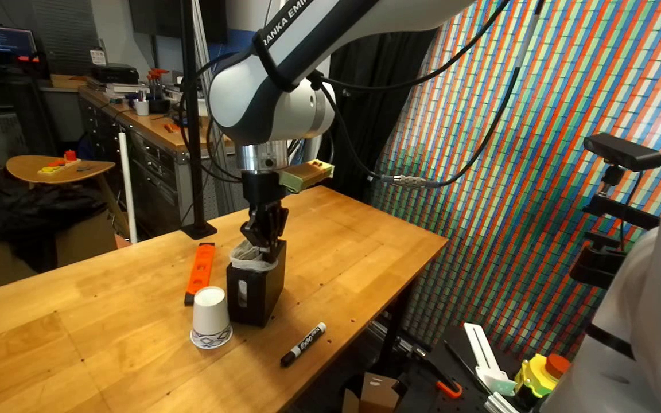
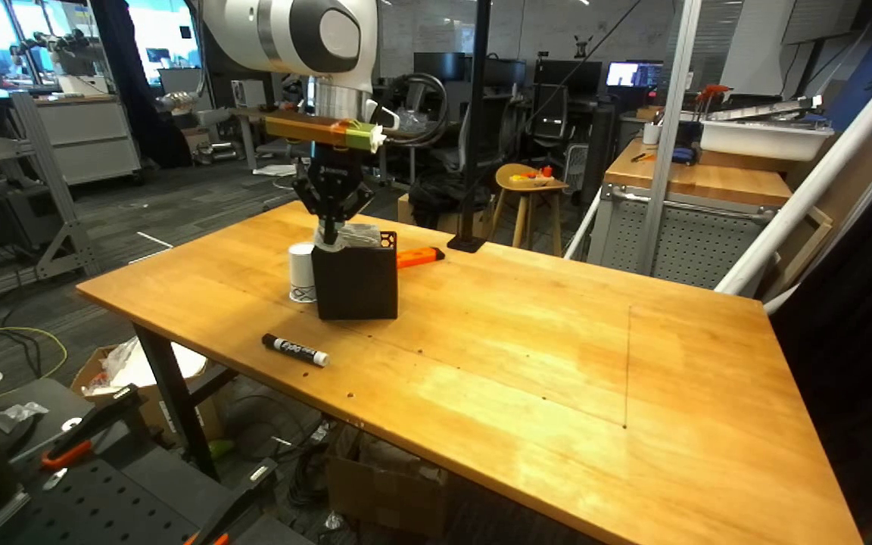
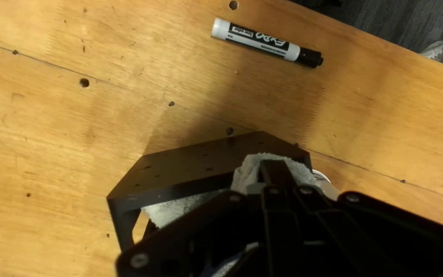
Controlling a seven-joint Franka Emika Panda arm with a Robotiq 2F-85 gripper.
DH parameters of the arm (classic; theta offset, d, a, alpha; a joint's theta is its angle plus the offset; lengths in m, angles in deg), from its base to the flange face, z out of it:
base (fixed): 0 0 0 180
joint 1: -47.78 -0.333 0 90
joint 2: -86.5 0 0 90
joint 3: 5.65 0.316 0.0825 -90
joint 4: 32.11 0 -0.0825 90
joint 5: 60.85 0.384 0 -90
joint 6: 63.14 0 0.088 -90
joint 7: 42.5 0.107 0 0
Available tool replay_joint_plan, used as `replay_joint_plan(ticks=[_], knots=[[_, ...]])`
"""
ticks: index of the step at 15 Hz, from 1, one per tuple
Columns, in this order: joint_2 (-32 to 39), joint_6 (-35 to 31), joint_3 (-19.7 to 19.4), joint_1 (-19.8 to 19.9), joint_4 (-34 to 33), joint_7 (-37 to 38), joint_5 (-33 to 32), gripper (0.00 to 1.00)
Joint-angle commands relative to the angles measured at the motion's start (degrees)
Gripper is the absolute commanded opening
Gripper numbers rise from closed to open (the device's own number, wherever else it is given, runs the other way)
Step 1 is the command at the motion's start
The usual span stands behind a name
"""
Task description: Pick up the towel and put it in the box
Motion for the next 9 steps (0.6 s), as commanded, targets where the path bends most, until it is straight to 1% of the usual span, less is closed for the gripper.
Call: replay_joint_plan(ticks=[1, 9], knots=[[1.5, 0.8, -0.3, 0.7, -2.5, -0.9, -0.3, 0.01], [2.9, 1.2, -0.3, 1.1, -4.8, -1.8, -0.4, 0.01]])
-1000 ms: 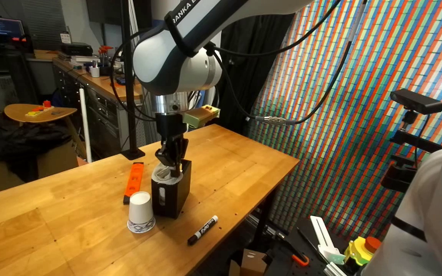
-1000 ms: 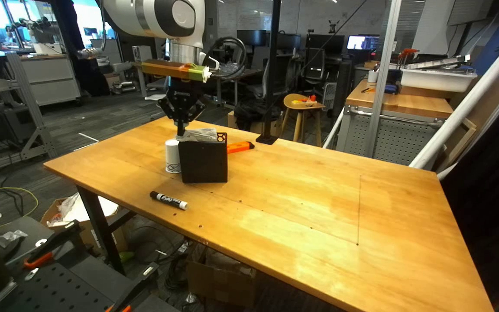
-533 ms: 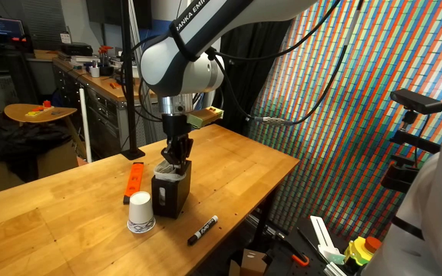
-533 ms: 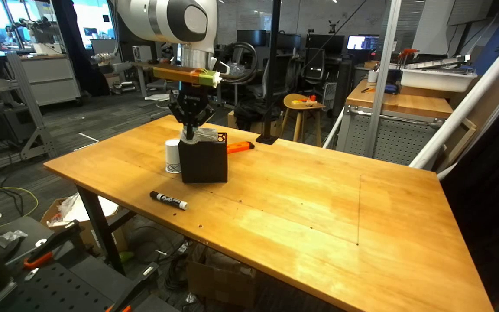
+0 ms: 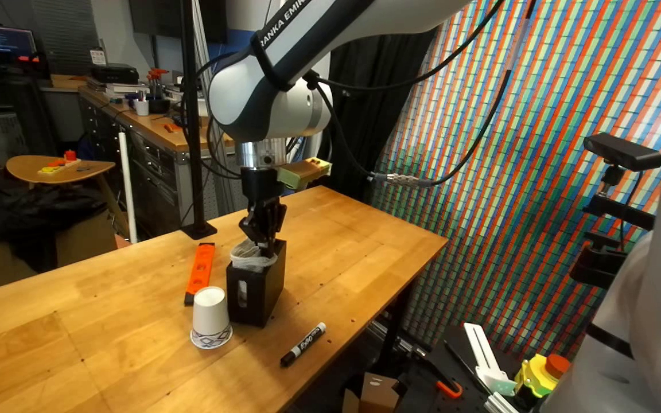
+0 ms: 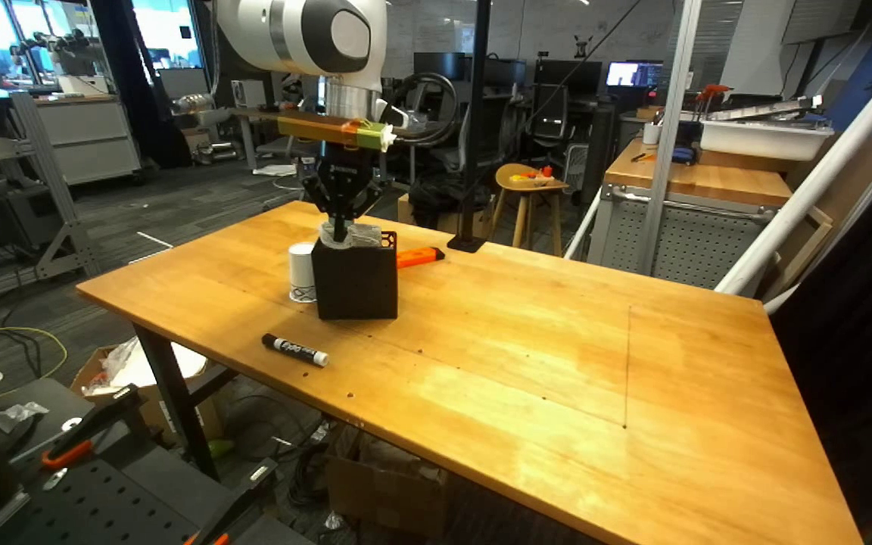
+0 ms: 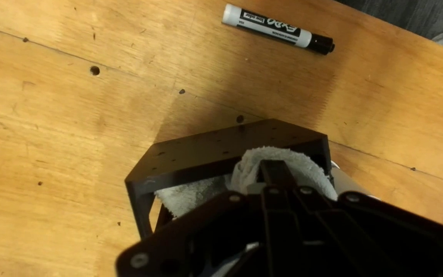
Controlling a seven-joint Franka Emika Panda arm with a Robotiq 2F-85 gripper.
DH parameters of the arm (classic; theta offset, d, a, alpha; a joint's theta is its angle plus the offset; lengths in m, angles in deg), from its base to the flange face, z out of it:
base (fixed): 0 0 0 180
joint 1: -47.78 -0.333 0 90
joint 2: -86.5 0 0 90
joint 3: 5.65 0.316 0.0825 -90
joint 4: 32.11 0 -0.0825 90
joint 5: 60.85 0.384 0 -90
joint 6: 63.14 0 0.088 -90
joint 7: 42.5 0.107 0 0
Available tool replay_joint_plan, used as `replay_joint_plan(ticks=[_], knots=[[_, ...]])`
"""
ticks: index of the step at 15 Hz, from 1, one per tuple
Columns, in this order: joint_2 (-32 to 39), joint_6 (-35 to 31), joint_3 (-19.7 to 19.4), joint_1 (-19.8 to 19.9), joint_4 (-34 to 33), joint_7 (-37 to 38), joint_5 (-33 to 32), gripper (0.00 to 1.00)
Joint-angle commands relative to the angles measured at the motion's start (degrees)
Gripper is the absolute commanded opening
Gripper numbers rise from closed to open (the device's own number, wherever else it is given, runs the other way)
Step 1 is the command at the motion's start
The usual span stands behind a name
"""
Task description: Pick up the towel and put it in the box
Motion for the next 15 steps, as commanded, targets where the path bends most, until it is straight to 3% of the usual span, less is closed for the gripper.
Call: replay_joint_plan(ticks=[1, 15], knots=[[1.4, 1.2, -0.1, 0.5, -2.8, -1.4, -0.5, 0.01], [6.4, 1.5, 0.1, 1.5, -7.6, -3.9, -0.6, 0.01]])
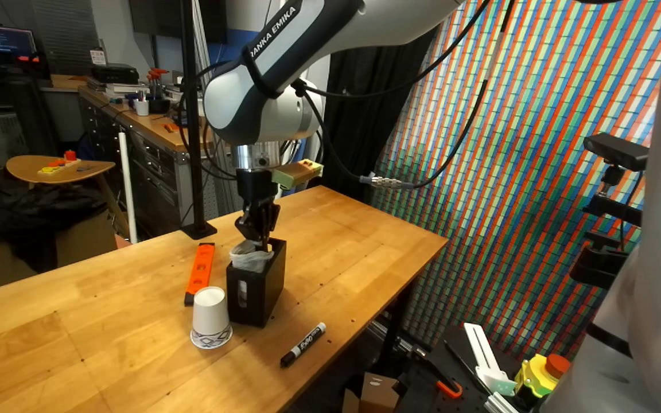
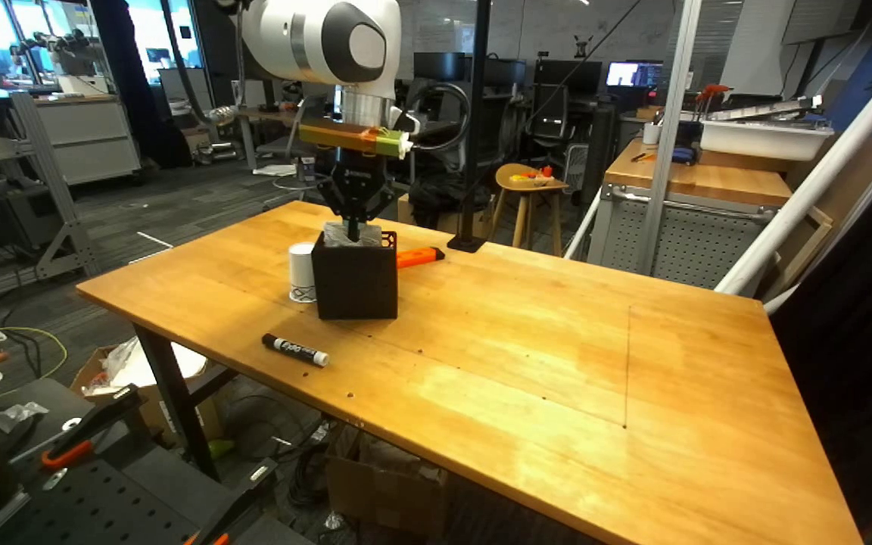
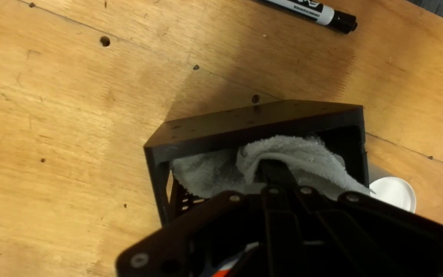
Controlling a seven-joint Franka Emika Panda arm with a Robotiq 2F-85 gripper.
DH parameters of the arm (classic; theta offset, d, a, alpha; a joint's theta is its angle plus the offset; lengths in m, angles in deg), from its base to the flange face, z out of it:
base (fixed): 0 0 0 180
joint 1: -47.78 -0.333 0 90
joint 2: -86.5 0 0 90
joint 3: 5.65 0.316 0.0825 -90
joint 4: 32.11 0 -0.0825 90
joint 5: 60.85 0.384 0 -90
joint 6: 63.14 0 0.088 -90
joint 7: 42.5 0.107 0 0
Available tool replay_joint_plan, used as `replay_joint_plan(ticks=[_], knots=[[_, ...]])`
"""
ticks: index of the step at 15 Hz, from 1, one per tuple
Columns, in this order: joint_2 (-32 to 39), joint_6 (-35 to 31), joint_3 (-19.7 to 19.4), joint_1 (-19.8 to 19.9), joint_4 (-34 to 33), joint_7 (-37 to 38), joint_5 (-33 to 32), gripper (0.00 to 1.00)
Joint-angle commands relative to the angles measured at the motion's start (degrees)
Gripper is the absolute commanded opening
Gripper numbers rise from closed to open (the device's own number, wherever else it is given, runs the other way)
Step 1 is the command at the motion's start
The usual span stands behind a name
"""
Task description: Pick up the towel and put it in the box
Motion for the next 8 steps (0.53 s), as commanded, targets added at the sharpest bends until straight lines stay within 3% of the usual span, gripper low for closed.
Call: replay_joint_plan(ticks=[1, 8], knots=[[2.3, 1.4, 0.1, 0.8, -3.2, -1.5, -0.7, 0.01], [5.2, 1.3, 0.0, 1.8, -4.9, -3.0, -0.9, 0.01]])
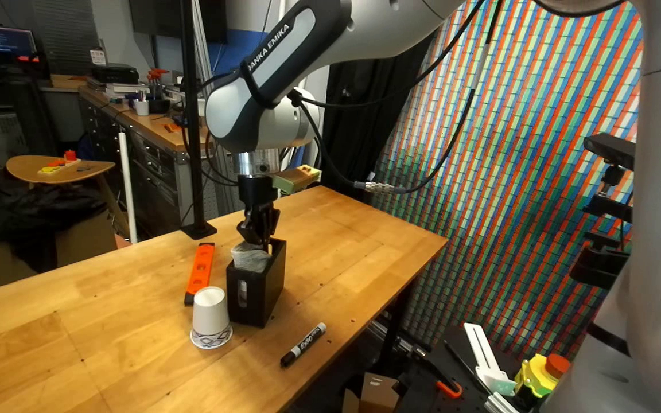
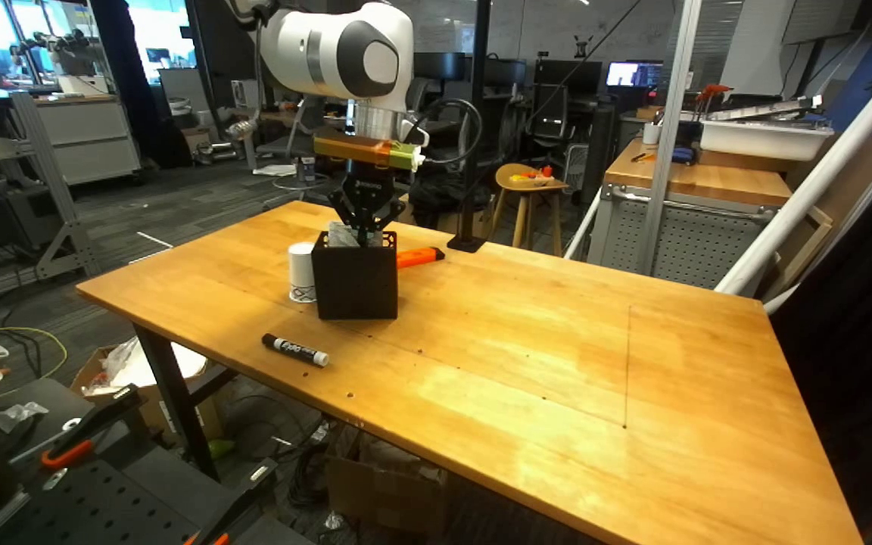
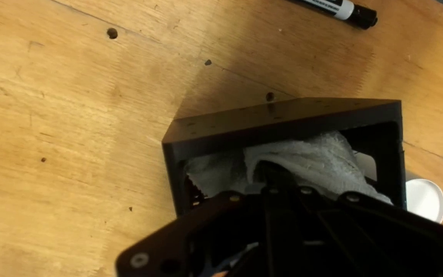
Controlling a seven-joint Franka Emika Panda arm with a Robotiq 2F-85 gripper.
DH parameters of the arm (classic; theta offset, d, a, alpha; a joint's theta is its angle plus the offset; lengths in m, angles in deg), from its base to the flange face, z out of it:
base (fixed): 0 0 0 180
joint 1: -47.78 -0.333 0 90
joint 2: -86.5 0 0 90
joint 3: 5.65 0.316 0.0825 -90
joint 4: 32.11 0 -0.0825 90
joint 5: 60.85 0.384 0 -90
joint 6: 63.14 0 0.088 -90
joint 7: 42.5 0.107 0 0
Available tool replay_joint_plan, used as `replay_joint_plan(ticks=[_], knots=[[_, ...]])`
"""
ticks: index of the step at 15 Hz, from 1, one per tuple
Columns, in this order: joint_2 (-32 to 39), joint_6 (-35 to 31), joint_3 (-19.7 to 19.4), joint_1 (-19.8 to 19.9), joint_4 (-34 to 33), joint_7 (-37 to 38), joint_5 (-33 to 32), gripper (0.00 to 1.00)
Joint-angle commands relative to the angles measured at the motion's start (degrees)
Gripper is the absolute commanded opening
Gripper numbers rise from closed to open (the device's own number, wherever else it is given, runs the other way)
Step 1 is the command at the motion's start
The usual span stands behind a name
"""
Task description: Pick up the towel and put it in the box
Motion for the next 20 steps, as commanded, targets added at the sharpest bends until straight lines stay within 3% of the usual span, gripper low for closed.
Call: replay_joint_plan(ticks=[1, 11, 20], knots=[[2.1, 1.2, 0.0, 0.9, -2.6, -1.4, -0.9, 0.01], [6.9, -1.3, 0.2, 1.3, -3.9, -1.8, -1.6, 0.01], [-0.4, -0.6, 0.2, 1.2, 0.1, -1.6, -2.6, 0.01]])
